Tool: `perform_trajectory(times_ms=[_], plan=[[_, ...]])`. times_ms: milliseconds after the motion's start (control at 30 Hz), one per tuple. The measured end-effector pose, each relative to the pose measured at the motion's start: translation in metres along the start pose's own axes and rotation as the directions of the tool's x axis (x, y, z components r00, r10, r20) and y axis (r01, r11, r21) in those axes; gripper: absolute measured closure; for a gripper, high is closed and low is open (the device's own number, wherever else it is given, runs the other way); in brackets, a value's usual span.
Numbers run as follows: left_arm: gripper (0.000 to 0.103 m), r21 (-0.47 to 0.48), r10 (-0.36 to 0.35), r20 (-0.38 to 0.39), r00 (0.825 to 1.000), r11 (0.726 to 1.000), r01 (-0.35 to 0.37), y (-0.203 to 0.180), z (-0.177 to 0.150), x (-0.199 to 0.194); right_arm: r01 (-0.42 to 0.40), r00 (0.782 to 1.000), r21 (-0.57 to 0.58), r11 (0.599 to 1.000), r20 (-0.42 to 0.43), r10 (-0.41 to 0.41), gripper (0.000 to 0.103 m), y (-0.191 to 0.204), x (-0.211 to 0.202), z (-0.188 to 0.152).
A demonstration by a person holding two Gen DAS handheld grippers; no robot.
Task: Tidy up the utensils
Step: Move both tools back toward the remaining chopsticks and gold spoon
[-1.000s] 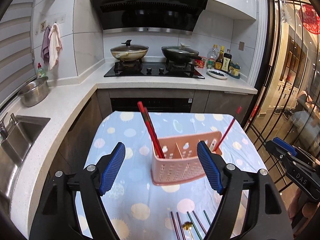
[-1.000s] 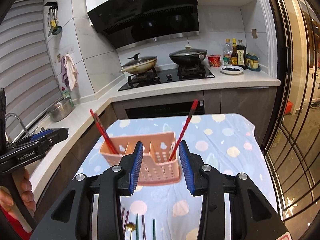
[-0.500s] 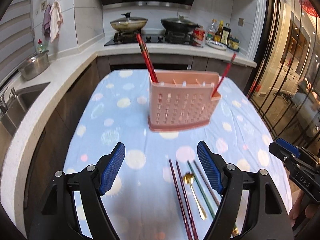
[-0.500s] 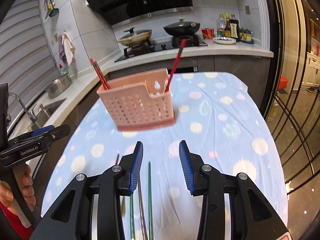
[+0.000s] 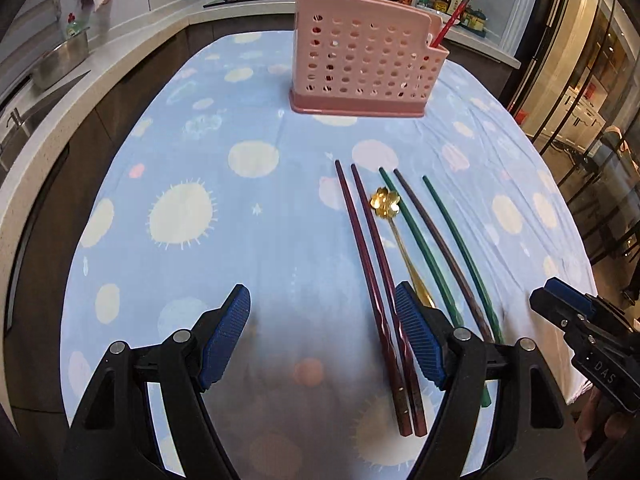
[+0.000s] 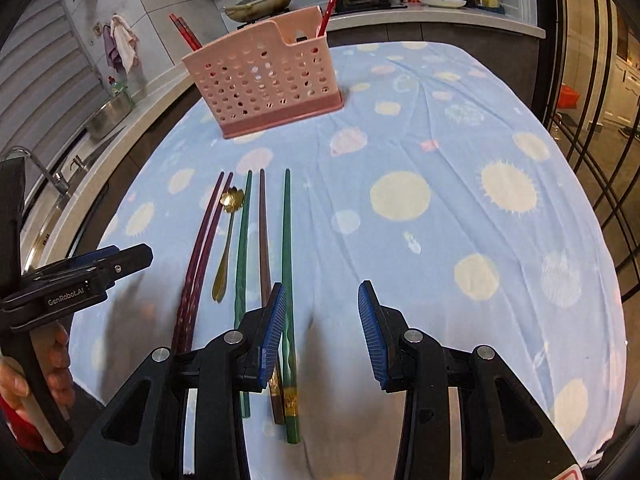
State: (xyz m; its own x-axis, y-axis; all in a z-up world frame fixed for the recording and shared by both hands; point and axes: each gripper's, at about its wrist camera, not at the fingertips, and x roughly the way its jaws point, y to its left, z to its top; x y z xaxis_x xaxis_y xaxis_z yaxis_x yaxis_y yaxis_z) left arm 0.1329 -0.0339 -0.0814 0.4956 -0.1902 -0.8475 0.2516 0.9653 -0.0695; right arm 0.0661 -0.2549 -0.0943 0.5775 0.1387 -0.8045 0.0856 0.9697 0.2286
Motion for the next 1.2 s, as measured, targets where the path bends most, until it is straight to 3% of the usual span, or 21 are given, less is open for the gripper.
perform_trajectory(times_ms=[267, 400, 1200], plan=[[0.032, 0.014, 0.011, -0.032, 0.999, 1.0, -0.011, -0.003, -0.018, 0.009, -0.001, 0.999, -0.016, 1.0, -0.033, 0.0, 0.066, 0.007, 0.007, -0.015], [0.032, 0.049, 0.049, -0.026, 0.998, 0.998, -0.048, -0.007, -0.022, 0.012, 0.012, 0.999, -0.042, 0.999, -0.034, -0.013, 0.066, 0.013, 0.009, -0.017], [0.032, 0.063, 0.01, -0.051, 0.999, 0.998, -0.007, -0.016, -0.043, 0.013, 0.098, 0.994, -0.106, 0.99, -0.041, -0.103, 0.071, 0.013, 0.011, -0.035]])
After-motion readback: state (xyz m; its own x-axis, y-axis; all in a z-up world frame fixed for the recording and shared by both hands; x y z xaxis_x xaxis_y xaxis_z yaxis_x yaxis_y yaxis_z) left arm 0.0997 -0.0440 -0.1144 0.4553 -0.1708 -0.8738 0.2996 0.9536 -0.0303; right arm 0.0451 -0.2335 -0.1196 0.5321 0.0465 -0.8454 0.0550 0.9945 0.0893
